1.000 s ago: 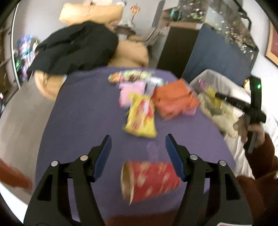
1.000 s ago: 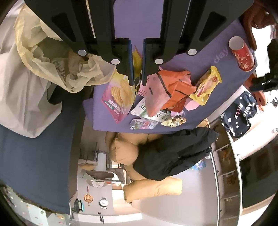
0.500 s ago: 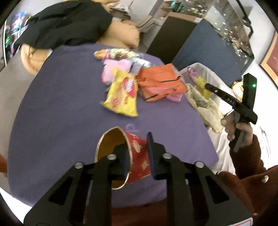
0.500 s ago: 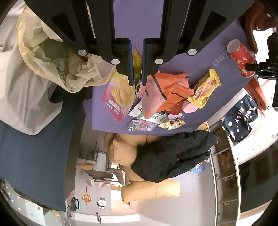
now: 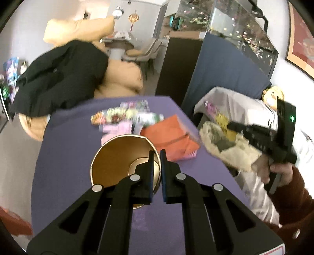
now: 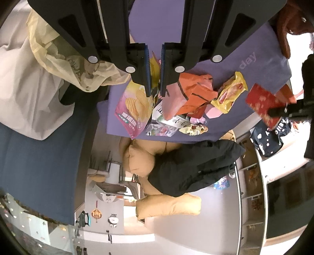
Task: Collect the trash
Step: 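Drop the red cup into the trash bag while the right tool carries the chip bag, then open the right tool to drop the chip bag into the trash bag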
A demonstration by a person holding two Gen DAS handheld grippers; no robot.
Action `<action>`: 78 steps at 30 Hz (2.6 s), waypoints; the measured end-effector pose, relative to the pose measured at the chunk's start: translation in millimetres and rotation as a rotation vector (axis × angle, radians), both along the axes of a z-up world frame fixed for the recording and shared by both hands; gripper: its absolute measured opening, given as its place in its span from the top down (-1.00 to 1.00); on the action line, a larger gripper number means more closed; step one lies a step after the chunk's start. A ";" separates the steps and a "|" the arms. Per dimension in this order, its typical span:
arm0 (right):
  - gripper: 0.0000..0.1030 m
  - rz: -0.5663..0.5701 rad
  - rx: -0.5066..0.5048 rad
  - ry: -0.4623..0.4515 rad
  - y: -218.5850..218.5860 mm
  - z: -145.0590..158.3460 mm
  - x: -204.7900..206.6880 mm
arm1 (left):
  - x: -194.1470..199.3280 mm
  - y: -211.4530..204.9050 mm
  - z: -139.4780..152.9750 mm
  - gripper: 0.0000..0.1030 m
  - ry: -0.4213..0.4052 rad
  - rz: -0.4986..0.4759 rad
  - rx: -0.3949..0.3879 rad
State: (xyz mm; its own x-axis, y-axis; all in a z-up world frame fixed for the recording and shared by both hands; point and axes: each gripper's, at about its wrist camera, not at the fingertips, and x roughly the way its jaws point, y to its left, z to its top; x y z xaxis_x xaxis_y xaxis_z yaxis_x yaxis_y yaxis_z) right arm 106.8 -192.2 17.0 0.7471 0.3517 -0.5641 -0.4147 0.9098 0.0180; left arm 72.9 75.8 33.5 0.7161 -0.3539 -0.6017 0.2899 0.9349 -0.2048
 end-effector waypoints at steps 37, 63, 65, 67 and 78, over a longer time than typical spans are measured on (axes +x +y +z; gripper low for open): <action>0.80 -0.279 0.150 -0.026 -201.8 -5.1 -14.7 | 134.8 -281.3 -52.0 0.19 0.242 -0.365 -0.118; 0.80 -0.353 0.165 0.456 -180.3 -143.7 73.3 | 80.5 -174.7 -53.1 -0.06 0.121 -0.144 -0.046; 0.80 -0.349 0.145 0.476 -176.8 -147.4 73.0 | 80.0 -168.9 -54.7 -0.06 0.123 -0.131 -0.045; 0.80 -0.337 0.114 0.501 -170.6 -149.4 74.7 | 79.0 -161.0 -55.2 -0.06 0.121 -0.119 -0.049; 0.62 -0.366 0.101 0.448 -170.4 -117.3 49.3 | 71.7 -111.2 -48.3 -0.12 0.075 -0.018 -0.074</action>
State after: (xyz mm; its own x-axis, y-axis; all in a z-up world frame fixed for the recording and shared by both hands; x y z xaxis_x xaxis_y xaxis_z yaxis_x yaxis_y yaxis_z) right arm 156.1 -362.7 -100.3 0.5263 0.1843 -0.8301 -0.0057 0.9770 0.2133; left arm 144.6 -35.5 -14.7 0.6636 -0.4113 -0.6249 0.2875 0.9114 -0.2945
